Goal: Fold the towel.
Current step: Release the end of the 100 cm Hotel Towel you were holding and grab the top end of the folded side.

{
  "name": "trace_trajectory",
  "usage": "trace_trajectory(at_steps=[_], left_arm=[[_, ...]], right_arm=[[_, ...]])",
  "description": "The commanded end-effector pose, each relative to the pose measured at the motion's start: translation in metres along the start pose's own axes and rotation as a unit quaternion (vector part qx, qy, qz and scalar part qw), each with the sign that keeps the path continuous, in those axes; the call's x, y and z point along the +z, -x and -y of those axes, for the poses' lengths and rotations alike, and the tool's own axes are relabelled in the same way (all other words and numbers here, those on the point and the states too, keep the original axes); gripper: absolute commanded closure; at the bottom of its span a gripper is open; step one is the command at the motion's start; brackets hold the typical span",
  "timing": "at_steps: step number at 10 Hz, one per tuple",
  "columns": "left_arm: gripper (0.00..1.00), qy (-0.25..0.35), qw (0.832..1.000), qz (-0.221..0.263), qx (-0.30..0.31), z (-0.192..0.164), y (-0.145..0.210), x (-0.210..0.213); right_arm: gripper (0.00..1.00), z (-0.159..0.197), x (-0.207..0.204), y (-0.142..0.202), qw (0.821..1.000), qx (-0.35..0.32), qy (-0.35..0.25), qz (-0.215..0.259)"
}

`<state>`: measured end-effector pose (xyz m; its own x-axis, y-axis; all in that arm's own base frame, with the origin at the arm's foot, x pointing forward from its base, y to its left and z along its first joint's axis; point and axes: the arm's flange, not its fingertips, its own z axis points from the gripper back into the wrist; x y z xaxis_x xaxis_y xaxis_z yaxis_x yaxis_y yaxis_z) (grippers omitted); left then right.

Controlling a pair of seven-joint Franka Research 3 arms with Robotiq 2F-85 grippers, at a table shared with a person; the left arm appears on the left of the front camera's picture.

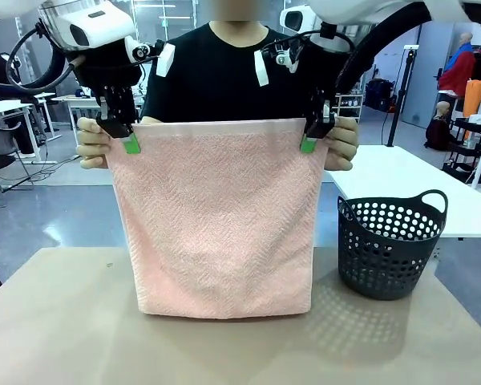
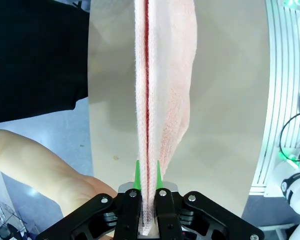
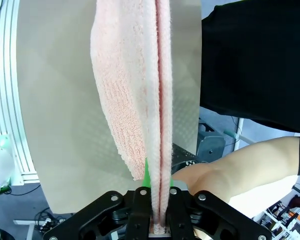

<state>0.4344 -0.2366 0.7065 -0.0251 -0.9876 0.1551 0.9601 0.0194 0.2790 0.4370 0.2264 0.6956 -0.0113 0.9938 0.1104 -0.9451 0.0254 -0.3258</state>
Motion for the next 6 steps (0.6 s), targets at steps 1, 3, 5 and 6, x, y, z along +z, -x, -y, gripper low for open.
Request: trace_trajectory(at_steps=[1, 3, 5, 6], left_arm=[[1.00, 0.000, 1.000, -0.001, -0.001, 0.0001, -0.0002, 0.0000], [1.00, 0.000, 1.000, -0.001, -0.001, 0.0001, -0.0002, 0.0000], [1.00, 0.000, 1.000, -0.001, -0.001, 0.0001, -0.0002, 0.0000], [1.00, 0.000, 1.000, -0.001, -0.001, 0.0001, -0.0002, 0.0000]], right_arm=[[1.00, -0.0001, 0.0006, 0.0001, 1.000, -0.001, 0.004, 0.001], [1.00, -0.0001, 0.0006, 0.0001, 1.000, -0.001, 0.004, 0.001], [1.00, -0.0001, 0.0006, 0.0001, 1.000, -0.001, 0.004, 0.001], [1.00, -0.0001, 0.0006, 0.0001, 1.000, -0.001, 0.004, 0.001]])
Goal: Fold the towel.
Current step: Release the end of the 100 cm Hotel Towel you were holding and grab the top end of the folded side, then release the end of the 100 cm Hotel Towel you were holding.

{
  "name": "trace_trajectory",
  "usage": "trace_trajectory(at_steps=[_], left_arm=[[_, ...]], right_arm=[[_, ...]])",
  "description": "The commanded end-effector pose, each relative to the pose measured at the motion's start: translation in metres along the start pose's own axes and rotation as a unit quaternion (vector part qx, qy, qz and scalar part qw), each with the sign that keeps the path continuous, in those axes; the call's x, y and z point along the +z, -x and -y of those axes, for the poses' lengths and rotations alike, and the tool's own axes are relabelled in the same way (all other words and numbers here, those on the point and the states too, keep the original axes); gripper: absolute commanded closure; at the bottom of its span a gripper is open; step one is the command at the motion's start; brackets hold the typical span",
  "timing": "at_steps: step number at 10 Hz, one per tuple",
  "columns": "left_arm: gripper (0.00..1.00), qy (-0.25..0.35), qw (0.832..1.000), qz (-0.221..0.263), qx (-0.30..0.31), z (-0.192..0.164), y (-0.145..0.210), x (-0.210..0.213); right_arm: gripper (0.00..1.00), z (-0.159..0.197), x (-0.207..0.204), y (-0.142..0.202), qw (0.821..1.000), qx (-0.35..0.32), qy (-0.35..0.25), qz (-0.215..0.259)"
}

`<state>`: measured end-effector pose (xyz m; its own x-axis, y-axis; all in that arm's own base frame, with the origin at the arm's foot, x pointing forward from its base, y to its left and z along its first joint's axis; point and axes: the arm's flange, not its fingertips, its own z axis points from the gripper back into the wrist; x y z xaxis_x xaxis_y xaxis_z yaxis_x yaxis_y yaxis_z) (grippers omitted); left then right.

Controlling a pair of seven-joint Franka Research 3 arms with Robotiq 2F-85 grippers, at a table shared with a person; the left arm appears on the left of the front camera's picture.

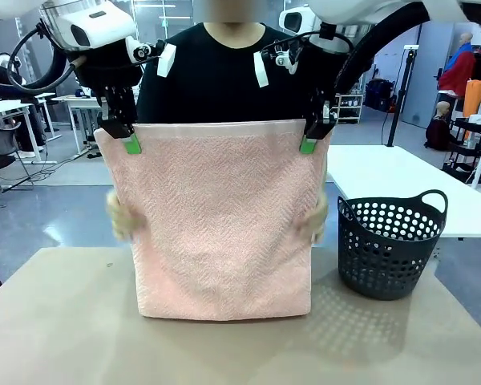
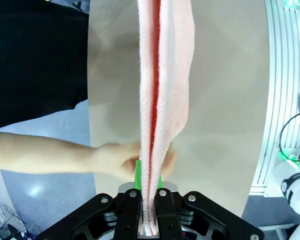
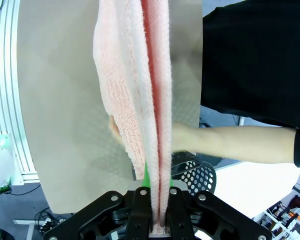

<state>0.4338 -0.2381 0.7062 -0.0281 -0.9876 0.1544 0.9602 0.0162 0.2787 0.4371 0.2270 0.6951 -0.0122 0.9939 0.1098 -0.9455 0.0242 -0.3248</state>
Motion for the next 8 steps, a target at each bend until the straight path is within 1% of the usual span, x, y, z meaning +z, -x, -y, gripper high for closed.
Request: trace_trajectory(at_steps=[1, 8], left_arm=[[1.00, -0.001, 1.000, -0.001, 0.001, -0.0005, 0.0013, 0.0005], [1.00, -0.001, 1.000, -0.001, 0.001, -0.0005, 0.0013, 0.0005]], right_arm=[[1.00, 0.0000, 0.0011, 0.0006, 1.000, -0.002, 0.004, 0.002], [1.00, 0.0000, 0.0011, 0.0006, 1.000, -0.002, 0.004, 0.002]])
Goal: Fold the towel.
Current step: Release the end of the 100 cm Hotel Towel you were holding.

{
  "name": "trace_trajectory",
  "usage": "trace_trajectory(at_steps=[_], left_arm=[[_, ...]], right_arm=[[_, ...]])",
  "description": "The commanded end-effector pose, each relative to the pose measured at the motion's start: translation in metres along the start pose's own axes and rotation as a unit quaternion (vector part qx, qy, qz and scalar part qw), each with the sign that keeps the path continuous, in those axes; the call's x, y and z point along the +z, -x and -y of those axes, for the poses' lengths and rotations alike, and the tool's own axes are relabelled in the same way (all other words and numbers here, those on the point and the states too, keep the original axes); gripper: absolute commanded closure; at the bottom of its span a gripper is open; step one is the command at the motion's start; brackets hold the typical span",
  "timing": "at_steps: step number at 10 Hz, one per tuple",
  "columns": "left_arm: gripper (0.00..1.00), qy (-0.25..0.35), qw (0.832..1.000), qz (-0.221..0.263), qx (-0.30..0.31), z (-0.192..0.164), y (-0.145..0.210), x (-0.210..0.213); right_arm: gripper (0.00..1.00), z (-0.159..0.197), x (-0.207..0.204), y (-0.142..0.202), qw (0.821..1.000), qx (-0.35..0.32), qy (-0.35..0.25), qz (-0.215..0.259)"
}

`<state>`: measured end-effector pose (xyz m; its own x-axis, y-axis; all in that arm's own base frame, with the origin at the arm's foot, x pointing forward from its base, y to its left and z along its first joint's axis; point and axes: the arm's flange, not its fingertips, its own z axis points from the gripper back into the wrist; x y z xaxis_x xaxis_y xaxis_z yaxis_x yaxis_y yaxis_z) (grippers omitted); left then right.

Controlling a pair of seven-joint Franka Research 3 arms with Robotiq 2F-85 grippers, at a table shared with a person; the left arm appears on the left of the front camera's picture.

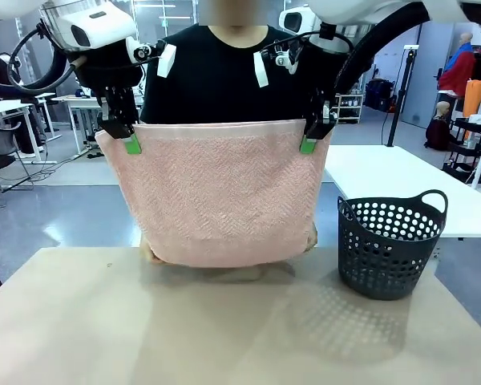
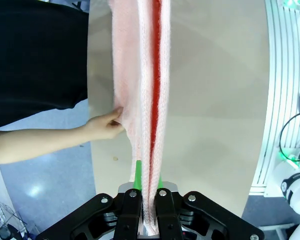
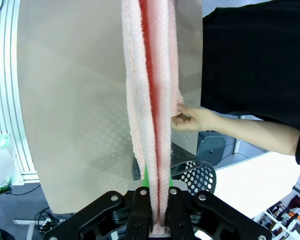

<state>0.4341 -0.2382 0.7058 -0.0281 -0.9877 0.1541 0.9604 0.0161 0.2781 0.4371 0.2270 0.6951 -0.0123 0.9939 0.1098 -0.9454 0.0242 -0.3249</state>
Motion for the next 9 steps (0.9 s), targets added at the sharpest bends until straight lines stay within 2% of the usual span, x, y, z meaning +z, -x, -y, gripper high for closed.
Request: trace_trajectory(at_steps=[1, 9], left_arm=[[1.00, -0.001, 1.000, -0.001, 0.001, -0.0004, 0.0014, 0.0009], [1.00, -0.001, 1.000, -0.001, 0.001, -0.0004, 0.0014, 0.0009]], right_arm=[[1.00, 0.0000, 0.0011, 0.0007, 1.000, -0.002, 0.004, 0.001], [1.00, 0.0000, 0.0011, 0.0007, 1.000, -0.002, 0.004, 0.001]])
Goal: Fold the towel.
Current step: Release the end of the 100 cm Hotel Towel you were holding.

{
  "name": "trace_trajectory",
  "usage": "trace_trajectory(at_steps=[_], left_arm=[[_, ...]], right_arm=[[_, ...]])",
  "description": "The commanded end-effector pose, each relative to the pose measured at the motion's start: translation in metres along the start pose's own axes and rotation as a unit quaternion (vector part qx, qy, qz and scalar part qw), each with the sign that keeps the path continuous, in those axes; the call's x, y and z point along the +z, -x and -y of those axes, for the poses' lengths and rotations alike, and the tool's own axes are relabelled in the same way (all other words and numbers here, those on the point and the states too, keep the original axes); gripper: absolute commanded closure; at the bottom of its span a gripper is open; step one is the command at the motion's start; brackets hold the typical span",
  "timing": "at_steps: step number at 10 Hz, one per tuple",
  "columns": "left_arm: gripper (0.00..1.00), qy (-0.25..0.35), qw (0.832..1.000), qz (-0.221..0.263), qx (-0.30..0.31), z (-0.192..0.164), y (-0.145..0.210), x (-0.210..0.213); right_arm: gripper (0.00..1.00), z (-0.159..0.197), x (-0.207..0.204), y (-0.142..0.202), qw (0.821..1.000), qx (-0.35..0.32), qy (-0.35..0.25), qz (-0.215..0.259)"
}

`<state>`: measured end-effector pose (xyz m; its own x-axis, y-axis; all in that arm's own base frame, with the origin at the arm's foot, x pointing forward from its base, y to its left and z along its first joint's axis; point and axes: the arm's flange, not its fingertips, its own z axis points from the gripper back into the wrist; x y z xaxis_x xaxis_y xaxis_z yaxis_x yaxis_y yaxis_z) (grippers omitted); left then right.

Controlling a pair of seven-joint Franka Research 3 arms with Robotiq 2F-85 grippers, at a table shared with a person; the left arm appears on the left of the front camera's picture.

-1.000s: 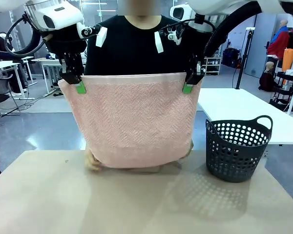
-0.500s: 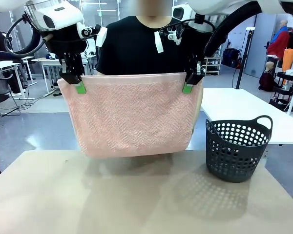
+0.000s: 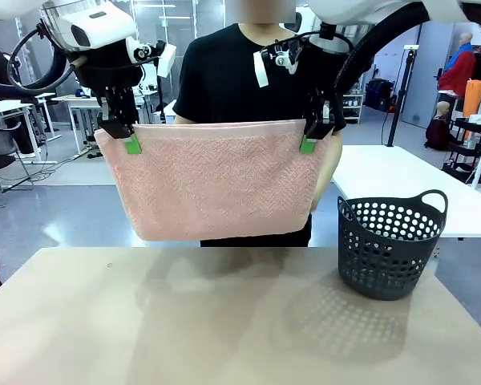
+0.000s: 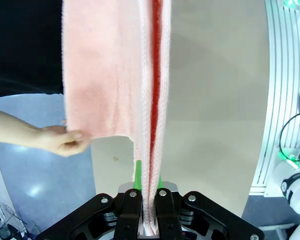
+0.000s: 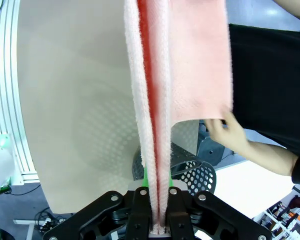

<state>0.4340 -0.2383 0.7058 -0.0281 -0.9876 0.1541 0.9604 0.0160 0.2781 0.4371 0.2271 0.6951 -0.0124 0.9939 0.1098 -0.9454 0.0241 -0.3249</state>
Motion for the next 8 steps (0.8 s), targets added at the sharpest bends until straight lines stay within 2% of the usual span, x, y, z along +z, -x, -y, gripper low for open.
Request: trace_trajectory(at_steps=[1, 8], left_arm=[[1.00, -0.001, 1.000, -0.001, 0.001, -0.0004, 0.0014, 0.0009], [1.00, -0.001, 1.000, -0.001, 0.001, -0.0004, 0.0014, 0.0009]], right_arm=[[1.00, 0.0000, 0.0011, 0.0007, 1.000, -0.002, 0.004, 0.001], [1.00, 0.0000, 0.0011, 0.0007, 1.000, -0.002, 0.004, 0.001]])
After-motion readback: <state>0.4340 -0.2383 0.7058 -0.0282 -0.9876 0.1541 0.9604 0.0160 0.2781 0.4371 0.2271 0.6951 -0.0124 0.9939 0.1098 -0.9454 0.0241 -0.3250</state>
